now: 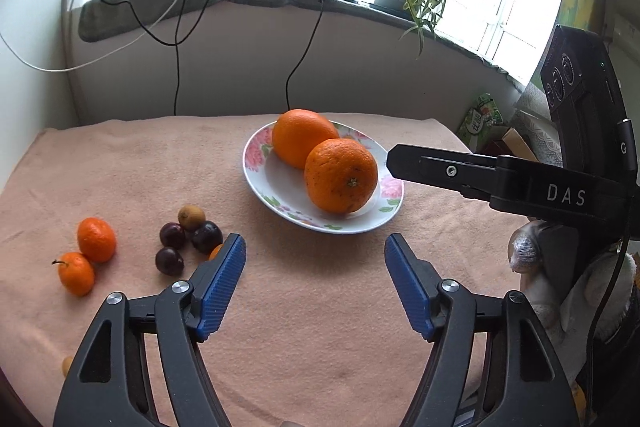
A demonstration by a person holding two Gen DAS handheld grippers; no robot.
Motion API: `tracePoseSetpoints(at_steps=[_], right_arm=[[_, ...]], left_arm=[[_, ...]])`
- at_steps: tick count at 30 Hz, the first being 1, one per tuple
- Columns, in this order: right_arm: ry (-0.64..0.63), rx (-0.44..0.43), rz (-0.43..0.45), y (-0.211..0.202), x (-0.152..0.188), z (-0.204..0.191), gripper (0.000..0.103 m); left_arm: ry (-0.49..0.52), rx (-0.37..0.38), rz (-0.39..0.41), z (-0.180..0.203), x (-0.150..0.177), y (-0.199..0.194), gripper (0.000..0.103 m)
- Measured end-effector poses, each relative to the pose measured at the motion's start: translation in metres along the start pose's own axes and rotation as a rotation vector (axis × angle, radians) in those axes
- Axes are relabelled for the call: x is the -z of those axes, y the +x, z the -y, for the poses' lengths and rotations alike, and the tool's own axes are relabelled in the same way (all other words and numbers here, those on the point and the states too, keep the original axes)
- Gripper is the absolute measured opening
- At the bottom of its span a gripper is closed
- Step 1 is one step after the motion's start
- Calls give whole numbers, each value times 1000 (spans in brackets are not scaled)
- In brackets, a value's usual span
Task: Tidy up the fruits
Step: 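Withdraw the right gripper from the plate toward the small fruits, then grasp the small kumquat with the right gripper while the left gripper grasps the brown kiwi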
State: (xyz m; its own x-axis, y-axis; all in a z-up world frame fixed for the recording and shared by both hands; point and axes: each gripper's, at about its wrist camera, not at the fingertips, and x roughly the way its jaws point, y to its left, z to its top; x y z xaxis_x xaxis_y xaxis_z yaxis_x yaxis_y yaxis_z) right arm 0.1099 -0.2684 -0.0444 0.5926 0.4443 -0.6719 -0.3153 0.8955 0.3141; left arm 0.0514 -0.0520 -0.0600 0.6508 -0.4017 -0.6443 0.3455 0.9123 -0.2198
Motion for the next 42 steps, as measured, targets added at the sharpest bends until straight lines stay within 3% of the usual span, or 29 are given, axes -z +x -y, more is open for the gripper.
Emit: tracePoseSetpoints(at_steps=[8,16,23,27,34,42], right_arm=[[-108,17,-4,9,18,-31,83],[-187,-17,-63,32,31,-59,82],[-235,-14,-83,48,36,-77,82],[-251,-4,-88,55,38,-84,82],[-258,1,-115,68,41,-87,69],[-272,10,-147,88,42,-93,57]], left_arm=[[-67,-119,29,-39,22,-29,72],[-110,-248,17,-72,49,-49,72],[-144,-305,22,-85,59,-60,72],[-168,-306,24,-93,65,-63,72],[-206,-295,19,-104,73,-64,72],[-241,-254,-2,-114,80,-58,56]])
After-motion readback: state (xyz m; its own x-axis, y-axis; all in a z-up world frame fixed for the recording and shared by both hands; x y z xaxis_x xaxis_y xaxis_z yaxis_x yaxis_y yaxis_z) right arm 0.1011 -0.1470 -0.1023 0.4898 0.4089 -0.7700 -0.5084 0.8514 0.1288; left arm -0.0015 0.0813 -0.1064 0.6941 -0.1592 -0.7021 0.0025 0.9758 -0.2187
